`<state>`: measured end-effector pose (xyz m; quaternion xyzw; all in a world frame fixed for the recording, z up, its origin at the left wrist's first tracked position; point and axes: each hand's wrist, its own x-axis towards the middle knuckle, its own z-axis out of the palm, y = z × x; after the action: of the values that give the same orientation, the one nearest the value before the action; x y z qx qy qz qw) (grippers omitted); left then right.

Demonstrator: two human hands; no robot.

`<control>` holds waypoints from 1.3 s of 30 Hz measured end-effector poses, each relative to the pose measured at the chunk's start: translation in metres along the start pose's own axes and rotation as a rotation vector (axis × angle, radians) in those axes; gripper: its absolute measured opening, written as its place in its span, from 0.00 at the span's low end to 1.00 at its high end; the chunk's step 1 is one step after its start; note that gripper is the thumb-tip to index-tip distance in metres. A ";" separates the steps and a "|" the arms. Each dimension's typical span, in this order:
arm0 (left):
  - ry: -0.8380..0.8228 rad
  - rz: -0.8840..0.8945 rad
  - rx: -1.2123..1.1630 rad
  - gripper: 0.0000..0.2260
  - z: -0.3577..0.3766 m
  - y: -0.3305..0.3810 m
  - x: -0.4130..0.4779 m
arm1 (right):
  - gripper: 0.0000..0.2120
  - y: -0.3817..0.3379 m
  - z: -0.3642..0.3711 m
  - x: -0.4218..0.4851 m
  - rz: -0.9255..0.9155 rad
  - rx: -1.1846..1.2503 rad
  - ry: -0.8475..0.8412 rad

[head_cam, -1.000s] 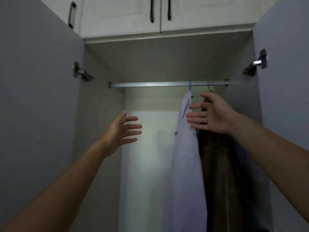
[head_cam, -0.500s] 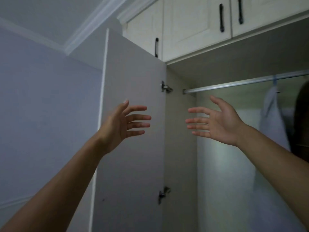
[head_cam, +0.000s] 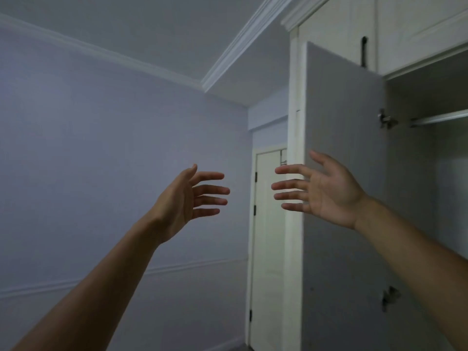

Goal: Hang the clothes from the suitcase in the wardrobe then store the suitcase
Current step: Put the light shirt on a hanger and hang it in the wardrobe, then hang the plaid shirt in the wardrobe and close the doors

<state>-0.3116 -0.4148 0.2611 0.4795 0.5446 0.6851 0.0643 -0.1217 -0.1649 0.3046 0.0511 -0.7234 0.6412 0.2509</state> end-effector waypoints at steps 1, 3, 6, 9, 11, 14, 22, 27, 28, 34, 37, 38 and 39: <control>0.015 -0.016 0.007 0.28 -0.020 -0.007 -0.006 | 0.33 0.013 0.019 0.009 0.000 0.025 -0.021; 0.056 -0.062 0.015 0.28 -0.055 -0.023 -0.018 | 0.33 0.045 0.047 0.025 0.031 0.061 -0.041; 0.097 -0.148 0.035 0.27 -0.104 -0.055 -0.048 | 0.32 0.103 0.090 0.044 0.101 0.111 -0.031; 0.146 -0.259 0.053 0.27 -0.149 -0.098 -0.081 | 0.32 0.164 0.132 0.056 0.176 0.114 -0.030; 0.181 -0.319 0.040 0.27 -0.161 -0.122 -0.095 | 0.33 0.194 0.137 0.058 0.228 0.113 -0.018; 0.228 -0.397 0.013 0.27 -0.189 -0.158 -0.121 | 0.33 0.242 0.156 0.065 0.302 0.126 -0.010; 0.380 -0.565 -0.069 0.26 -0.240 -0.262 -0.160 | 0.33 0.369 0.167 0.084 0.503 0.112 0.047; 0.435 -0.663 -0.085 0.25 -0.250 -0.326 -0.154 | 0.33 0.443 0.155 0.107 0.612 0.118 0.101; 0.444 -0.681 -0.082 0.25 -0.250 -0.340 -0.149 | 0.33 0.458 0.150 0.114 0.631 0.127 0.116; 0.480 -0.810 -0.080 0.23 -0.251 -0.423 -0.115 | 0.33 0.548 0.126 0.160 0.767 0.189 0.185; 0.513 -0.875 -0.098 0.23 -0.252 -0.464 -0.101 | 0.34 0.593 0.112 0.172 0.862 0.168 0.229; 0.522 -0.890 -0.107 0.22 -0.253 -0.476 -0.097 | 0.34 0.607 0.107 0.174 0.892 0.161 0.244; 0.524 -0.908 -0.118 0.22 -0.253 -0.492 -0.091 | 0.34 0.623 0.099 0.178 0.924 0.162 0.259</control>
<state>-0.6612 -0.4473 -0.1765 0.0034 0.6557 0.7148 0.2431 -0.5518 -0.1083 -0.1860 -0.3364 -0.5811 0.7407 0.0232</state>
